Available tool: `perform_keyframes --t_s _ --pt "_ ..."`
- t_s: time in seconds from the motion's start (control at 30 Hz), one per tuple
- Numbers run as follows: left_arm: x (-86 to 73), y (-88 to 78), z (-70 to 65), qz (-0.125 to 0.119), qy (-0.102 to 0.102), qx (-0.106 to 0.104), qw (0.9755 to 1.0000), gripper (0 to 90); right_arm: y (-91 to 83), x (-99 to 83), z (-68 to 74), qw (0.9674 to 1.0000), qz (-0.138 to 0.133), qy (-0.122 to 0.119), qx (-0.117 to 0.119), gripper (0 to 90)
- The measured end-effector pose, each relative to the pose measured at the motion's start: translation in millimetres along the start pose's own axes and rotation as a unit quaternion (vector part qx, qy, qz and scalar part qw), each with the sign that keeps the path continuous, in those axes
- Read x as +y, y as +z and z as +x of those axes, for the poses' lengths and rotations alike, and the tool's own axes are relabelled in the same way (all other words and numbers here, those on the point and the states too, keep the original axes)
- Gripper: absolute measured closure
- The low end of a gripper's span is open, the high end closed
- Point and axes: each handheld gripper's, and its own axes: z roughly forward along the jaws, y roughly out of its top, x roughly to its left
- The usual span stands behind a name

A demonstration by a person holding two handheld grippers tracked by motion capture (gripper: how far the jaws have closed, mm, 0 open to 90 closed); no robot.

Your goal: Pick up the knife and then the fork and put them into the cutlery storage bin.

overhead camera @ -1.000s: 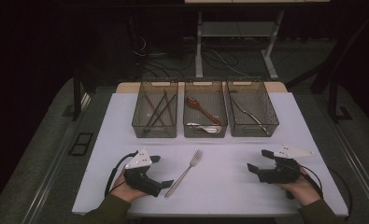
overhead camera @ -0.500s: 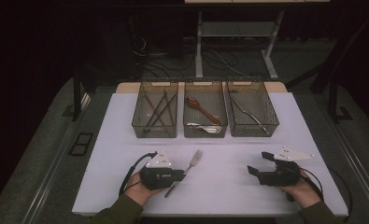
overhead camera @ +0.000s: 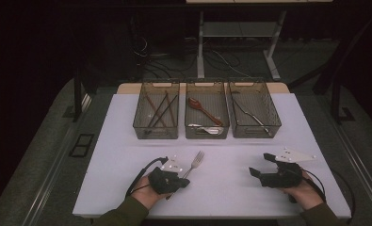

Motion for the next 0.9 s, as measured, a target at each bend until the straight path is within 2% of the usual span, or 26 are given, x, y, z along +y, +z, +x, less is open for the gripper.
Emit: perform_keyframes --t_s 0.07,0.23,0.33,0.5,0.53,0.6,0.73,0.83,0.9 --pt "-0.5 -0.7 0.0 0.001 -0.005 0.001 1.0000 89.2 -0.1 -0.1 -0.2 1.0000 -0.001 0.000 -0.001 18.3" --pt "-1.5 -4.2 1.6 0.008 0.002 0.016 0.9998 89.3 -0.9 0.0 -0.7 1.0000 -0.001 0.000 0.000 18.3" --pt "-3.7 -8.2 5.7 0.009 0.000 0.034 0.9994 89.3 -1.5 0.0 -1.0 1.0000 -0.003 0.000 0.000 18.3" --pt "-10.9 -18.7 19.0 0.008 -0.020 0.067 0.9975 89.3 -2.0 0.1 -1.4 1.0000 -0.004 0.002 0.000 18.3" --pt "-12.0 -20.3 20.6 0.001 -0.028 0.066 0.9974 89.3 -2.0 0.1 -1.3 1.0000 -0.004 0.002 0.000 18.3" --pt "-12.6 -22.7 21.7 -0.008 -0.028 0.064 0.9975 89.2 -1.9 0.2 -1.1 1.0000 -0.004 0.001 0.001 18.3" --pt "-6.9 -24.4 21.7 -0.038 -0.008 0.052 0.9979 82.7 -1.6 0.2 -1.3 1.0000 -0.002 0.001 0.001 18.3" --pt "-1.5 -21.0 25.9 -0.039 0.005 0.056 0.9976 79.3 -1.1 0.2 -1.9 1.0000 -0.002 0.000 0.000 18.3" --pt "2.8 -16.4 30.3 -0.039 0.005 0.056 0.9977 77.2 -1.1 0.1 -1.5 1.0000 -0.001 0.001 0.001 18.3"
